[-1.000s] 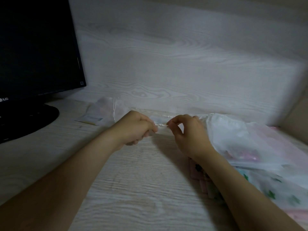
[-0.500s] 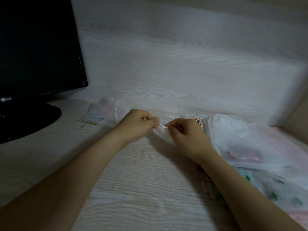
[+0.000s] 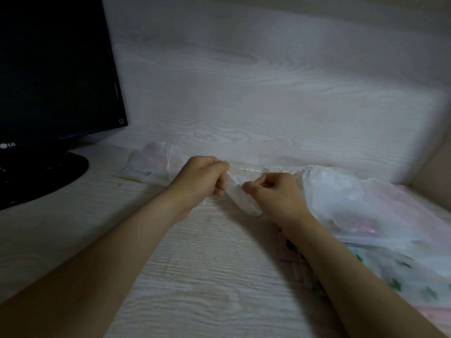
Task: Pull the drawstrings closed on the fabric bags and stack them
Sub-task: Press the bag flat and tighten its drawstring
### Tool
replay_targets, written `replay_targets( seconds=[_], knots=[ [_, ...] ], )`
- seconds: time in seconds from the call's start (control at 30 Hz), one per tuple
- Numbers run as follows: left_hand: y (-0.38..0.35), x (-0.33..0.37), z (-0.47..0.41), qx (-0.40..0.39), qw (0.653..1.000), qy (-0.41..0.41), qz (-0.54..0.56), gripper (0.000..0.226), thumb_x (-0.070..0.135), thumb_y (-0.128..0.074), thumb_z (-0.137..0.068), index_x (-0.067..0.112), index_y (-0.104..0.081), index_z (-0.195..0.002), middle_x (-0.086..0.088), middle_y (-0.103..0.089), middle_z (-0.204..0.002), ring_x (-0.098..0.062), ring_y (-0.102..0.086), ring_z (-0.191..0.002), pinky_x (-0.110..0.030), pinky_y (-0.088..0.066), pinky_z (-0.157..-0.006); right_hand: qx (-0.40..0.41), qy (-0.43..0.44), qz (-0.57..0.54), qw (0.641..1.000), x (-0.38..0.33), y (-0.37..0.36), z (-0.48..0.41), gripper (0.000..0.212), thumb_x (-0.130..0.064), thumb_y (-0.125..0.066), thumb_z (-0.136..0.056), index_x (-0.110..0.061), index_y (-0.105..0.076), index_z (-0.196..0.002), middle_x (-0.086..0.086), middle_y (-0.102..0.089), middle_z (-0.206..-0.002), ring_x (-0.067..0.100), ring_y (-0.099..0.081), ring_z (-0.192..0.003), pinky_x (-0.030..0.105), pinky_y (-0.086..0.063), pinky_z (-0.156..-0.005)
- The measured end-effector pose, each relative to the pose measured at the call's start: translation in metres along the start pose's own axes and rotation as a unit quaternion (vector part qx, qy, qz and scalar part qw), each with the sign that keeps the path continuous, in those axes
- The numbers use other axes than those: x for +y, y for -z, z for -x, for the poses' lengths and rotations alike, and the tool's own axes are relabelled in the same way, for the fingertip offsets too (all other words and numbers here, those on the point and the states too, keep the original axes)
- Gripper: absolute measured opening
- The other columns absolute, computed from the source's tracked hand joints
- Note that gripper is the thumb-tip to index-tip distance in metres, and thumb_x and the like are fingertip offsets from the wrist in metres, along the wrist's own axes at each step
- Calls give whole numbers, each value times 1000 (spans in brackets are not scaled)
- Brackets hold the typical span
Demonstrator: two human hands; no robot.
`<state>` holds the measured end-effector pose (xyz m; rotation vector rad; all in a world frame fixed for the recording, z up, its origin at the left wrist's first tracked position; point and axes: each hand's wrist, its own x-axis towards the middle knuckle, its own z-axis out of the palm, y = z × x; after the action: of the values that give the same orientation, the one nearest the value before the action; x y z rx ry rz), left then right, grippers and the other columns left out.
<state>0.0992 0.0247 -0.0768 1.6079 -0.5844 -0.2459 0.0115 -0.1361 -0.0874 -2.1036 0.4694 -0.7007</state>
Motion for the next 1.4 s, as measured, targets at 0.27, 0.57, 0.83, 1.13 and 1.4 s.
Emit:
replay_targets(
  seconds=[0.27,0.57,0.83,1.13,1.4],
  knots=[
    [-3,6,4,6,996,-24,88,24,13,-63,-102,2,-62,-80,-16,-78,-98,-28,-76,-88,-36,-57,-66,-46,62,6,997,2,1,0,18,-29,-78,-85,-18,-71,-72,-2,-70,-63,7,-61,-57,29,-51,-63],
    [3,4,5,-67,997,46,11,29,32,-46,-112,22,-42,-86,4,-44,-69,-8,-29,-54,-24,-23,-45,-77,170,122,975,6,-3,4,21,-38,-73,-93,-24,-73,-77,-12,-61,-55,2,-56,-52,14,-37,-57],
    [-6,0,8,-98,990,3,-101,29,27,-41,-114,20,-55,-90,13,-49,-64,1,-38,-46,-21,-30,-47,-76,188,-19,979,6,-3,1,15,-31,-66,-101,-23,-77,-107,-6,-48,-53,5,-37,-48,26,-33,-51],
    [-5,-5,10,-88,968,-112,-205,22,27,-43,-112,23,-54,-93,10,-60,-86,-8,-52,-79,-33,-45,-78,-47,161,-62,984,-3,5,7,16,-28,-78,-91,-20,-77,-77,-7,-62,-54,4,-47,-47,23,-41,-53],
    [-1,-5,5,-120,981,-78,-132,20,23,-56,-109,21,-64,-91,-3,-63,-75,-4,-46,-55,-20,-37,-53,-17,177,-18,984,-9,3,12,12,-19,-66,-94,-14,-67,-83,-7,-57,-54,4,-46,-48,21,-38,-51]
  ],
)
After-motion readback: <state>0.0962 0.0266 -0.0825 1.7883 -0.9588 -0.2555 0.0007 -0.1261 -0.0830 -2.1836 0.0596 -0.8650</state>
